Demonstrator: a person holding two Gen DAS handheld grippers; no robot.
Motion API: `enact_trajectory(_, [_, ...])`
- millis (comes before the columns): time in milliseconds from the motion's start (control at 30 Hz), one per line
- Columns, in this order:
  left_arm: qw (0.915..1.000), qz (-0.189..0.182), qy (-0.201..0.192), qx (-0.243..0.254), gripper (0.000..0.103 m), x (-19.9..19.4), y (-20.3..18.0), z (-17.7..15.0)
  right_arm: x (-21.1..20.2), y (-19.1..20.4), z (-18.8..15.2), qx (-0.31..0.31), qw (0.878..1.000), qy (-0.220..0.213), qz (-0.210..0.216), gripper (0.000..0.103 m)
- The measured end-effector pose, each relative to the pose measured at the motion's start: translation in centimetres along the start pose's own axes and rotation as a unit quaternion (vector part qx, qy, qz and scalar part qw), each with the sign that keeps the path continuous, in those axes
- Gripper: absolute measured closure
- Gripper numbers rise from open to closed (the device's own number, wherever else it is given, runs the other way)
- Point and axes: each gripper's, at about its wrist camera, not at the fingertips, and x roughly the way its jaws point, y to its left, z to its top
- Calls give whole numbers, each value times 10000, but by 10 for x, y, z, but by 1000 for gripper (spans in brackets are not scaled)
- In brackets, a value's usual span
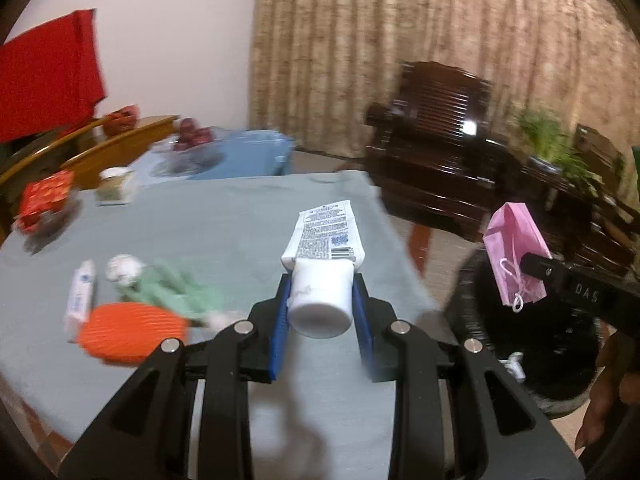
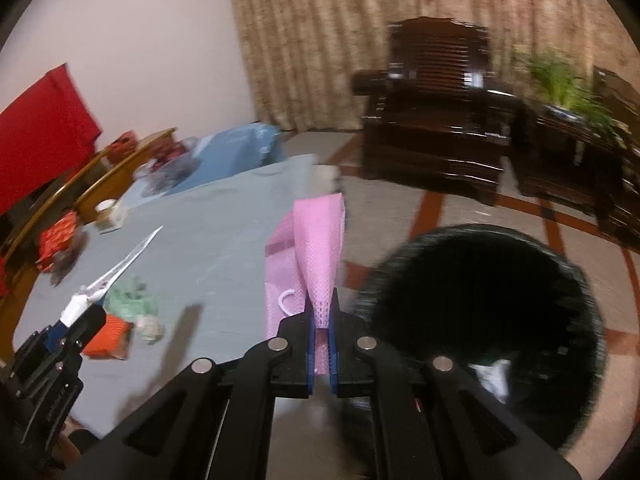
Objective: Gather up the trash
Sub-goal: 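Carry the tube and mask over the black bin and open both tools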
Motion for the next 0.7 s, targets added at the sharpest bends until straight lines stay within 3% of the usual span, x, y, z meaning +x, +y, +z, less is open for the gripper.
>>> enact_trajectory(200, [9976,-574,99,370,75,15,-79,-4,-16,-71,-10,367,9982,-15,-466,98])
enact_trajectory(500, [9890,-1167,278,868,75,39,-164,-16,-20,-136,-24,811,9934,21,-806,98])
enact_trajectory(567, [9853,-1312,386,1025,74,45,-181,-24,-21,-145,-27,882,9921,49,-886,91])
enact_trajectory(633, [9824,-1370,512,1158,73,51,-190,-31,-23,-153,-28,1018,9902,32,-954,67])
enact_trajectory(700, [9812,-1372,575,1233,69,55,-195,-40,-26,-157,-29,1071,9888,-35,-1036,64])
